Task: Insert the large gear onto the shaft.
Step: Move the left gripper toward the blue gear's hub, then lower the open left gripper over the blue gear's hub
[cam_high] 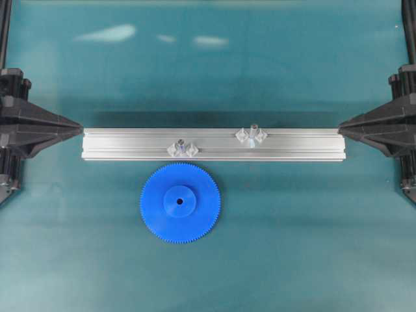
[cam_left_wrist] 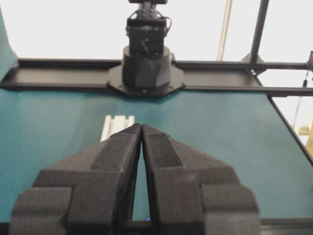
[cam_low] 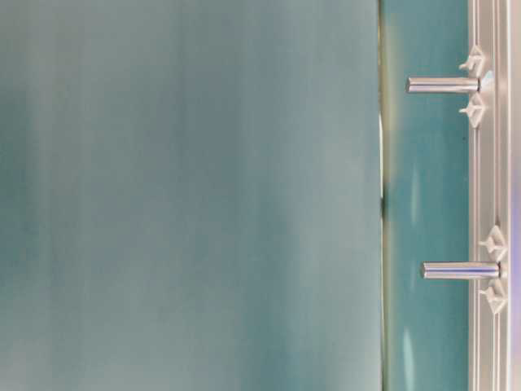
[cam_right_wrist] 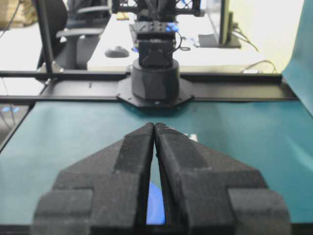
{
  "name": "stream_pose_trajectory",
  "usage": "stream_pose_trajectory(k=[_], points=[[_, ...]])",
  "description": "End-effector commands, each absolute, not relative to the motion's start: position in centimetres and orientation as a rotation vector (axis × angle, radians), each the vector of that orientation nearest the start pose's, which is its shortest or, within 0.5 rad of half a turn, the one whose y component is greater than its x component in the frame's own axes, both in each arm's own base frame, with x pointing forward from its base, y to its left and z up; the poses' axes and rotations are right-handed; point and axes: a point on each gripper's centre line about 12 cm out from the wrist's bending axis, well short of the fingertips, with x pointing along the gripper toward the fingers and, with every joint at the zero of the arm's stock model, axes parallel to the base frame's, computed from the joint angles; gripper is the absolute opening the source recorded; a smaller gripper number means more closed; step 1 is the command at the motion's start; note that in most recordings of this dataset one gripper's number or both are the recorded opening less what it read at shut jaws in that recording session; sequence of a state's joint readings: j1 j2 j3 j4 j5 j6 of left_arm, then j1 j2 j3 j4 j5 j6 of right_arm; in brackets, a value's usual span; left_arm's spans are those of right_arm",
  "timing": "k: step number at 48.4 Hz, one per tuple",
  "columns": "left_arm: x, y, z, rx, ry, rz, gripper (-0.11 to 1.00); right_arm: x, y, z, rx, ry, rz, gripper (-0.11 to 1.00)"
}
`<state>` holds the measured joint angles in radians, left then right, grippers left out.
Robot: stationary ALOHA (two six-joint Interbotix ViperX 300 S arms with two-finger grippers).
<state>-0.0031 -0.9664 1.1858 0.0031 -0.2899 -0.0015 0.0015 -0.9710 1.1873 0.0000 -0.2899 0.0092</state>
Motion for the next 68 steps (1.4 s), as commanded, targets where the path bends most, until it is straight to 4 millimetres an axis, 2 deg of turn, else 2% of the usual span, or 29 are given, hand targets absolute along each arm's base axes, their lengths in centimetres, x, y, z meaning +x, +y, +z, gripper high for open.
stream_pose_trajectory(k=[1,3,5,7,11,20,23,41,54,68], points=[[20.2,-0.5,29.3,-0.017,-0.066,-0.029,0.11,19.9,0.1,28.7,0.017,-0.069,0.004,0.16],[20.3,-0.7,29.2,-0.030,-0.050,-0.035,0.12,19.7,0.1,28.3,0.030,-0.061,0.004,0.17],[20.4,-0.8,29.0,-0.041,-0.034,-0.041,0.09,19.6,0.0,27.6,0.057,-0.043,-0.001,0.22],[20.5,-0.9,28.9,-0.047,-0.014,-0.045,0.03,19.4,0.1,27.0,0.087,-0.034,-0.001,0.17],[21.1,-1.2,28.9,-0.050,0.037,-0.057,0.00,19.1,0.1,26.1,0.145,-0.006,-0.001,0.08],[23.3,-2.2,28.5,-0.044,0.186,-0.088,0.00,19.1,0.2,25.0,0.233,0.076,-0.004,0.05],[24.2,-2.5,28.3,-0.040,0.233,-0.097,0.00,19.1,0.1,24.9,0.233,0.094,-0.007,0.05],[30.3,-4.2,23.7,-0.043,0.493,-0.114,0.00,18.9,0.1,24.6,0.234,0.117,-0.009,0.05],[33.5,-4.9,21.4,-0.036,0.694,-0.106,0.00,18.4,0.2,24.7,0.233,0.123,-0.007,0.05],[36.0,-5.2,20.7,-0.028,0.778,-0.099,0.00,17.9,0.2,24.6,0.236,0.140,-0.006,0.05]])
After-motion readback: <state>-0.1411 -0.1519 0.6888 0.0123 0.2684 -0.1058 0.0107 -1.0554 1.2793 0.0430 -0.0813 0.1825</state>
